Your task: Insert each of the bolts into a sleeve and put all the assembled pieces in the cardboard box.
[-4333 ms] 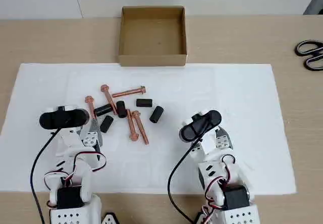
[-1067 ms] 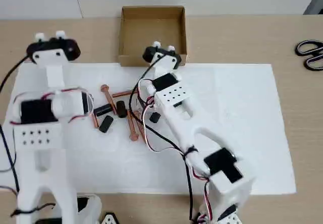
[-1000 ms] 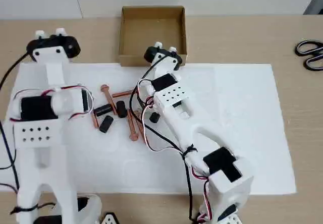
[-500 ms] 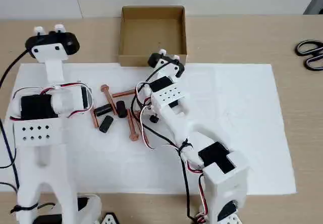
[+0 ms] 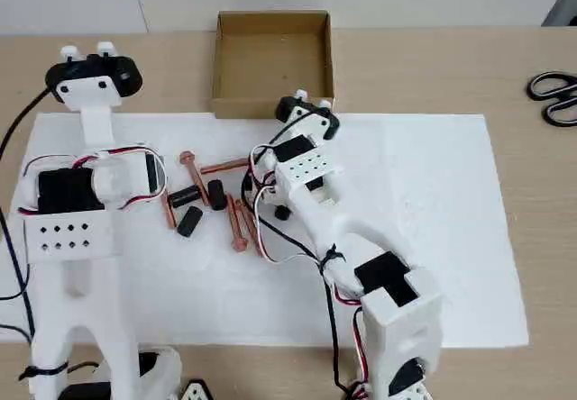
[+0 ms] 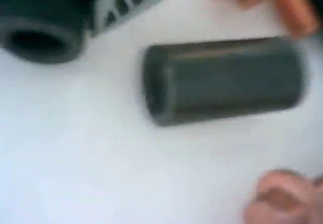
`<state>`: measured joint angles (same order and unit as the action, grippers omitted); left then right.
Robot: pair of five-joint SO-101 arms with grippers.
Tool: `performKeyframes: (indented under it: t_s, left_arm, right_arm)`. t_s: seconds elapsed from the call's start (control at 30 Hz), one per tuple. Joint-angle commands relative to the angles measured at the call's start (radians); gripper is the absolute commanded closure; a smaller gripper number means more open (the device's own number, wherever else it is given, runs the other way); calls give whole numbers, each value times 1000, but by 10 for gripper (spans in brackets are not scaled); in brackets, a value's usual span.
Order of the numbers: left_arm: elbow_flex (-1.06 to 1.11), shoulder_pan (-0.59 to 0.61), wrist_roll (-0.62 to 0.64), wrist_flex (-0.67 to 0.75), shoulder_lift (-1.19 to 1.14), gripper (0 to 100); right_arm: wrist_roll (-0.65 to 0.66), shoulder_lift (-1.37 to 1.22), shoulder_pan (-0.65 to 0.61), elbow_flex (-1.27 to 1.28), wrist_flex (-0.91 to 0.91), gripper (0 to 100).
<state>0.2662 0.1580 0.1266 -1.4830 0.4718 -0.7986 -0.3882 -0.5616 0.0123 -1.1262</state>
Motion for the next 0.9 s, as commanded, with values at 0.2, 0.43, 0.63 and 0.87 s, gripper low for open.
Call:
performKeyframes:
  t_s: [0.2, 0.43, 0.63, 0.87]
  left_arm:
    - [-51, -5, 5, -58, 8, 885]
    - [-194, -63, 63, -126, -55, 885]
    - [-355, -61, 304, -152, -301, 885]
    - [-585, -63, 330, -270, -628, 885]
  right_arm:
    - [40, 104, 65, -77, -166, 995]
    - [127, 387, 48, -167, -337, 995]
    - [471, 541, -65, -118, -466, 995]
    - [471, 581, 50, 66, -437, 994]
